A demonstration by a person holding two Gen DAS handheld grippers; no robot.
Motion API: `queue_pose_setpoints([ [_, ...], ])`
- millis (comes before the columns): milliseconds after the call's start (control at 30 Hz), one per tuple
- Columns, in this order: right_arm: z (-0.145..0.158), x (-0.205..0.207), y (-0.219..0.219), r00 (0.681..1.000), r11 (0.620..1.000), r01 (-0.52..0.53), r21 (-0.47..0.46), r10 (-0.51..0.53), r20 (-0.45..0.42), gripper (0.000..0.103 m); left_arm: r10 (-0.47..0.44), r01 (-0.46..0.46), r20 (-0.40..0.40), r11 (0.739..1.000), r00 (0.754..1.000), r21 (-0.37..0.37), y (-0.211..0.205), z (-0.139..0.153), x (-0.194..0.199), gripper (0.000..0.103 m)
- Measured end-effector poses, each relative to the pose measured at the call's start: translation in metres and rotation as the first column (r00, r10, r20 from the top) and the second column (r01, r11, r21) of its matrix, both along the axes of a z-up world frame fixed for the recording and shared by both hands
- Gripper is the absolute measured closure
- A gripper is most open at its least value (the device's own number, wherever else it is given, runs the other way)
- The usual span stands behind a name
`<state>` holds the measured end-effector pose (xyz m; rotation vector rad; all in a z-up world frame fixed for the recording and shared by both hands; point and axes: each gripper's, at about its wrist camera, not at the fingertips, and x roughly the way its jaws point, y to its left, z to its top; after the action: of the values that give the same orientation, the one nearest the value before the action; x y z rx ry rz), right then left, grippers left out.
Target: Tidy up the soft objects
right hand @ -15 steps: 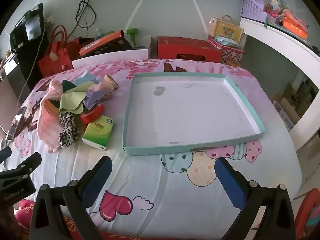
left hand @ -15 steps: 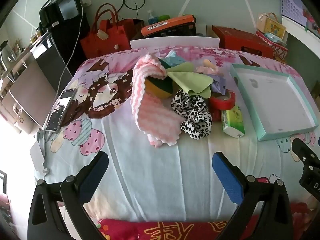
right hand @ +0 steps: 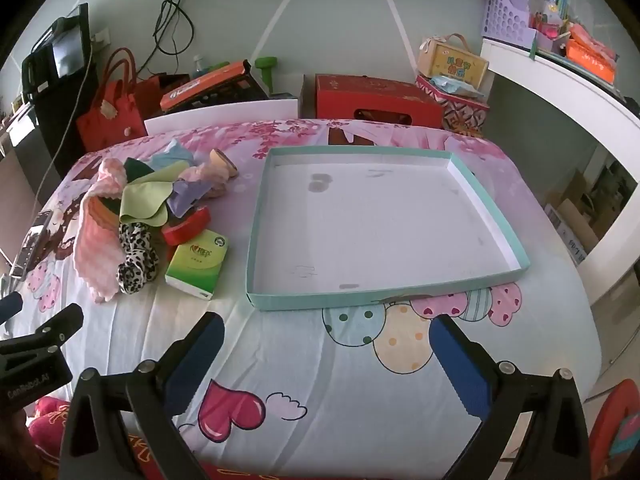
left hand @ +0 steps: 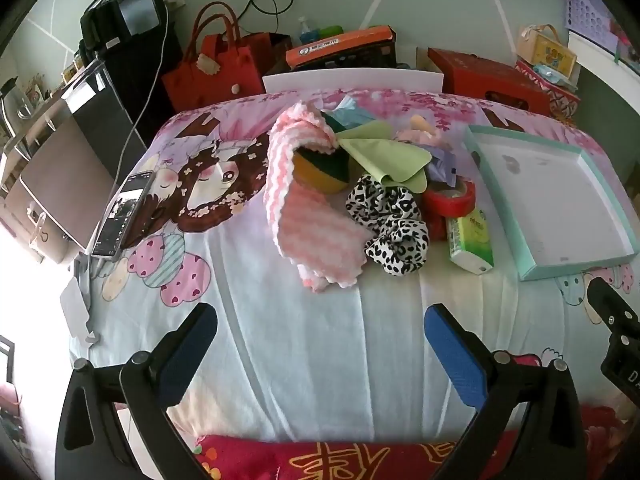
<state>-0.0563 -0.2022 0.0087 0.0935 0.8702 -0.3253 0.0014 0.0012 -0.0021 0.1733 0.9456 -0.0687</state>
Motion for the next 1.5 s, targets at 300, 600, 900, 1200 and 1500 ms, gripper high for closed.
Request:
queue_pose_setpoints([
  [300,-0.0010,0.0009,0.0011,1.000,1.000,-0.002,-0.007,0.002,-0.003,0.000,0.002,-0.002,-0.005,1.000,1.000,-0.002,0.0011,-0.0017,0.0012,0.000],
  [600,-0.0012,0.0012,0.0018,1.000,1.000,-0.002,-0.011,0.002,-0.003,0.000,0.014,-0.014,-0.020,1.000,1.000,-0.004,0.0031,-0.0048,0.0022,0.000],
  [900,-0.0002,0.0027,0.0030,1.000,1.000,-0.002,-0.011,0.002,-0.005,0.000,0.014,-0.014,-0.022,1.000,1.000,0.001,0.0024,-0.0047,0.0031,0.000],
  [1200,-0.0017,0.0021,0.0029,1.000,1.000,-0.002,-0.012,0.002,-0.006,0.000,0.013,-0.013,-0.023,1.000,1.000,0.001,0.0027,-0.0047,0.0030,0.000],
  [1500,-0.0012,0.0020,0.0028,1.000,1.000,-0.002,-0.014,0.002,-0.007,0.000,0.013,-0.013,-0.023,1.000,1.000,0.004,0.0036,-0.0053,0.0026,0.000],
])
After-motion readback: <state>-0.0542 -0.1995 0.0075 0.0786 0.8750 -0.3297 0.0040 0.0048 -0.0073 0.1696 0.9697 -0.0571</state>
